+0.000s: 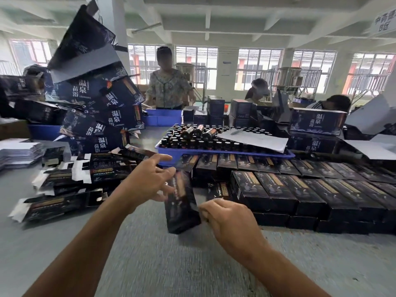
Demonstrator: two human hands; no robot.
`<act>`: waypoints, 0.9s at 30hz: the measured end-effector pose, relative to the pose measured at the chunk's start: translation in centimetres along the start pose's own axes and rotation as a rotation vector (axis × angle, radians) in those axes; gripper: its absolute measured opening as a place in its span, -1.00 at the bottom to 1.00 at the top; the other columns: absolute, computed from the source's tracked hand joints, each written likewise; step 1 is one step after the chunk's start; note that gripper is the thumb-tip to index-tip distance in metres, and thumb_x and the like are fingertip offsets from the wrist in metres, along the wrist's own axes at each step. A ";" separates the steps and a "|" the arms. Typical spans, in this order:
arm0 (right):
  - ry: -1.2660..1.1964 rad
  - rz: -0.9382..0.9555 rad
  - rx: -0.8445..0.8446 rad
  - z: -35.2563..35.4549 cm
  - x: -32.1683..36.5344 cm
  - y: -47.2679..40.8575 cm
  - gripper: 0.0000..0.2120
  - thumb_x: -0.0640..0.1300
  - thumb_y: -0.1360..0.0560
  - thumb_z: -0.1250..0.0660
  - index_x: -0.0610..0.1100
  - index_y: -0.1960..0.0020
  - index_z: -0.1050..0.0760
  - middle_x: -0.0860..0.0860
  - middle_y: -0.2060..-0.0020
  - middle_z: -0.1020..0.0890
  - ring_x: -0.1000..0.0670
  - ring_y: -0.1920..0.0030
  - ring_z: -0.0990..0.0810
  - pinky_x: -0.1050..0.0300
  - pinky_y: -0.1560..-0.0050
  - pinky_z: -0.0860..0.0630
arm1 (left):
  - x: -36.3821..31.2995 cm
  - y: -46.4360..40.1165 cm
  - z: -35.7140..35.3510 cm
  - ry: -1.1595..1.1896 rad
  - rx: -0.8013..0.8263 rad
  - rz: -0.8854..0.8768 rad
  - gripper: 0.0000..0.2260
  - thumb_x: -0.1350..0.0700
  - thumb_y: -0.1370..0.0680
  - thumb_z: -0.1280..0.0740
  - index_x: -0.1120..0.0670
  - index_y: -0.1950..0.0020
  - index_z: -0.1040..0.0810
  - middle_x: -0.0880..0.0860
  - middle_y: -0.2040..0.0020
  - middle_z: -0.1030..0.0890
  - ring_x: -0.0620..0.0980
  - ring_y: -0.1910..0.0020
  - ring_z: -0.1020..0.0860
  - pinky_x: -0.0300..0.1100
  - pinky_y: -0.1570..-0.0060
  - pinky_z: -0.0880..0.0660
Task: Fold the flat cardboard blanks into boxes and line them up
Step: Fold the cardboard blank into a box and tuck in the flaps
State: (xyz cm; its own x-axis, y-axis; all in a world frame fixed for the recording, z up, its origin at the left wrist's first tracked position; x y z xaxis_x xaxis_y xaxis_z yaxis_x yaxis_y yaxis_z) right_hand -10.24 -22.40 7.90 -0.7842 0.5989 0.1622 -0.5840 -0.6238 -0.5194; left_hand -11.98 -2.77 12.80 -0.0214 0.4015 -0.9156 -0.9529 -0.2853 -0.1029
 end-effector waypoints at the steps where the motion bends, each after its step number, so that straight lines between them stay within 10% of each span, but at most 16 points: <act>1: -0.040 -0.027 0.031 -0.5 -0.6 0.0 -0.73 -0.05 -0.66 -0.24 0.03 -0.32 -0.55 0.12 -0.18 -0.65 0.03 -0.08 -0.65 0.03 -0.08 -0.58 | 0.3 -0.1 -0.4 -0.019 0.019 0.001 -0.76 0.09 -0.65 -0.32 -0.02 -0.32 -0.47 0.13 -0.03 -0.64 0.04 0.16 -0.72 -0.17 0.36 -0.62; 6: -0.031 -0.065 0.158 -2.7 -1.4 0.1 -0.62 0.05 -0.62 -0.24 0.11 -0.43 -0.42 0.19 -0.35 -0.53 0.06 -0.24 -0.57 0.04 -0.23 -0.51 | 3.0 -1.7 -1.2 -0.525 0.001 -0.028 -0.71 -0.06 -0.62 -0.34 0.03 -0.29 -0.52 0.08 -0.03 -0.66 0.11 0.09 -0.67 0.04 0.12 -0.66; 13: -0.052 -0.058 0.160 -3.3 -1.3 0.4 -0.67 0.05 -0.62 -0.25 0.10 -0.38 -0.48 0.20 -0.27 -0.57 0.13 -0.19 -0.57 0.09 -0.22 -0.52 | 6.9 -3.3 0.2 -0.579 -0.026 0.101 -0.62 -0.15 -0.62 -0.31 -0.01 -0.37 -0.46 0.07 -0.02 -0.60 0.04 0.14 -0.65 -0.09 0.23 -0.61; 22: -0.081 -0.125 0.106 -2.0 -2.4 0.0 -0.82 0.03 -0.59 -0.31 0.06 -0.13 -0.62 0.18 0.04 -0.66 0.15 0.07 -0.60 0.13 -0.01 -0.54 | 8.4 -3.5 -5.2 -0.943 0.135 -0.064 -0.40 -0.44 -0.51 -0.20 -0.28 -0.51 -0.26 -0.14 -0.53 -0.25 0.00 -0.32 -0.47 -0.09 0.03 -0.44; 27: -0.066 -0.113 0.167 -2.9 -2.0 0.4 -0.82 0.07 -0.61 -0.25 0.06 -0.08 -0.61 0.17 0.06 -0.68 0.16 0.06 -0.60 0.10 -0.05 -0.54 | 8.4 -3.3 -5.3 -0.970 0.149 -0.057 -0.47 -0.38 -0.46 -0.36 -0.21 -0.35 -0.40 -0.12 -0.31 -0.42 -0.05 -0.09 -0.49 -0.09 0.08 -0.48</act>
State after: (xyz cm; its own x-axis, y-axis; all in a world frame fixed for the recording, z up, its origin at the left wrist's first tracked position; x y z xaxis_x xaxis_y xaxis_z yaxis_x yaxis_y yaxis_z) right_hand -8.28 -22.39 4.96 -0.7206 0.6391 0.2687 -0.6913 -0.6325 -0.3494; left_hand -7.40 -3.12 3.41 -0.1498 0.9708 -0.1874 -0.9872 -0.1574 -0.0264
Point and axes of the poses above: each hand's wrist, its own y-axis away from the middle knuckle, its own z-axis out of the back of the hand, x = y × z, the point moved 5 cm from there along -y, towards the middle knuckle
